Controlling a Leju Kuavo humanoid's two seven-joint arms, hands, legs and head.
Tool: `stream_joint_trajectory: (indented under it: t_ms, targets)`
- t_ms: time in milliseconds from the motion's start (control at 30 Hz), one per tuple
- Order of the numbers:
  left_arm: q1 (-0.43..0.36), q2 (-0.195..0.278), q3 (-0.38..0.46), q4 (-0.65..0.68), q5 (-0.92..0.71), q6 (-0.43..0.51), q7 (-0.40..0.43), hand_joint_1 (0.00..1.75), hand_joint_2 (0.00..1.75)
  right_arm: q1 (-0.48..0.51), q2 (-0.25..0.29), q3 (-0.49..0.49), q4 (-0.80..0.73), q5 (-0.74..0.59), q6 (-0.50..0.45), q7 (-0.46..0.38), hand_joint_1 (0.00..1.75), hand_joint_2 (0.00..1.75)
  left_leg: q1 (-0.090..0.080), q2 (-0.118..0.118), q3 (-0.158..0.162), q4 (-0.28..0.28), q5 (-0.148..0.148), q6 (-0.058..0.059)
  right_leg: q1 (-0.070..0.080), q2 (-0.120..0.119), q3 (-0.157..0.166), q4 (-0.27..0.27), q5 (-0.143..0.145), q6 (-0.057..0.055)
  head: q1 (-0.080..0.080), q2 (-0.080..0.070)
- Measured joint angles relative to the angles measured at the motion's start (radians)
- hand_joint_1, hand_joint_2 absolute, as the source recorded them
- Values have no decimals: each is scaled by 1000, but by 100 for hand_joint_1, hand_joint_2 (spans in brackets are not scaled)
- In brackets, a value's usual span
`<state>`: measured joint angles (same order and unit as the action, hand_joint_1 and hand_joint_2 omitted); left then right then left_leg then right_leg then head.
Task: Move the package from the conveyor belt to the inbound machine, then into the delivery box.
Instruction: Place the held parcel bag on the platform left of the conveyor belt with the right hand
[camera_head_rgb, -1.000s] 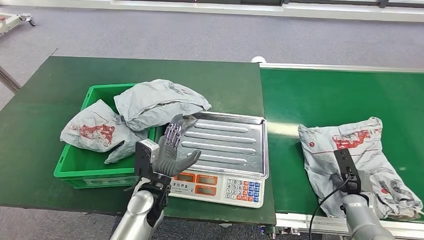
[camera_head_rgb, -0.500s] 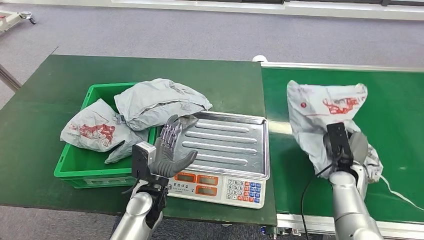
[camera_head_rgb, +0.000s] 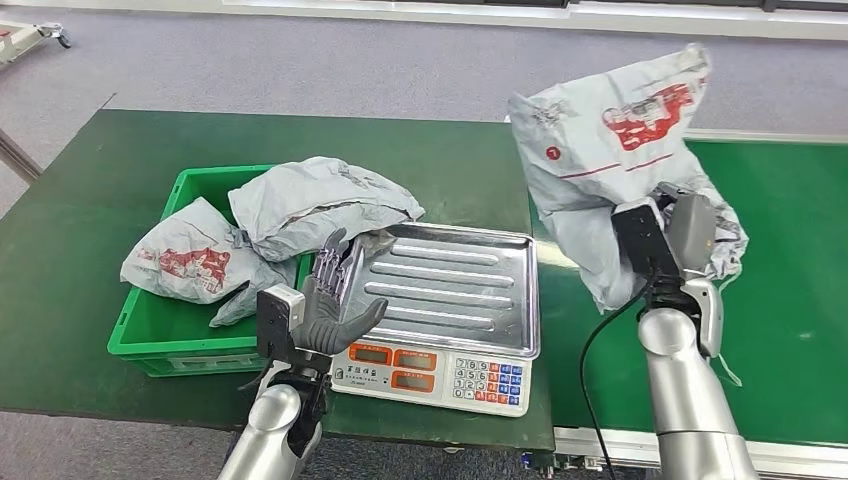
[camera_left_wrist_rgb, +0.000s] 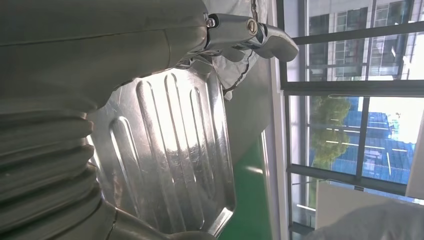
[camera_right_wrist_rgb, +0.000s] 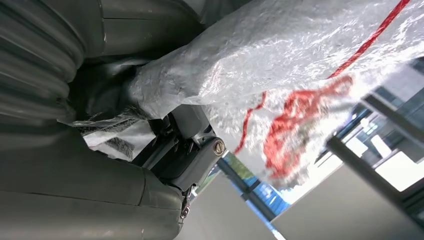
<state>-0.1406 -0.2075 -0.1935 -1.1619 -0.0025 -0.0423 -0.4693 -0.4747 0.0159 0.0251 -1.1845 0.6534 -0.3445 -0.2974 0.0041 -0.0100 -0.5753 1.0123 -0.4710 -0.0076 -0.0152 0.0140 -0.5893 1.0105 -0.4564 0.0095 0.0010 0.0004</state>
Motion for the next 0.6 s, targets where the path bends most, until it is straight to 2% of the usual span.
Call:
stream_joint_trajectory:
  t_ms: [167,300,467,600]
  targets:
    - [0,0,3,-2,-1,0,0,0,175,5,15,62,-10,7,69,-11,175,175,0,0,-1,0,0,0,0,0,0,0,0,0,0,0]
    - [1,-1,8,-11,-7,3,-2,0,175,6,70,187,13,-7,130,-27,175,175,0,3,-1,-1,1,-1,1,2,-2,1,0,0,0,0]
    - [21,-5,14,-45,-20,17,-4,0,175,11,140,375,62,-80,136,-43,175,175,2,1,-1,-1,2,-3,3,1,-2,1,-1,-2,0,0]
    - [39,-6,21,-66,-25,21,-4,0,175,16,157,455,79,-103,132,-46,175,175,3,0,-2,-1,2,-3,2,0,-3,1,-1,-2,0,0]
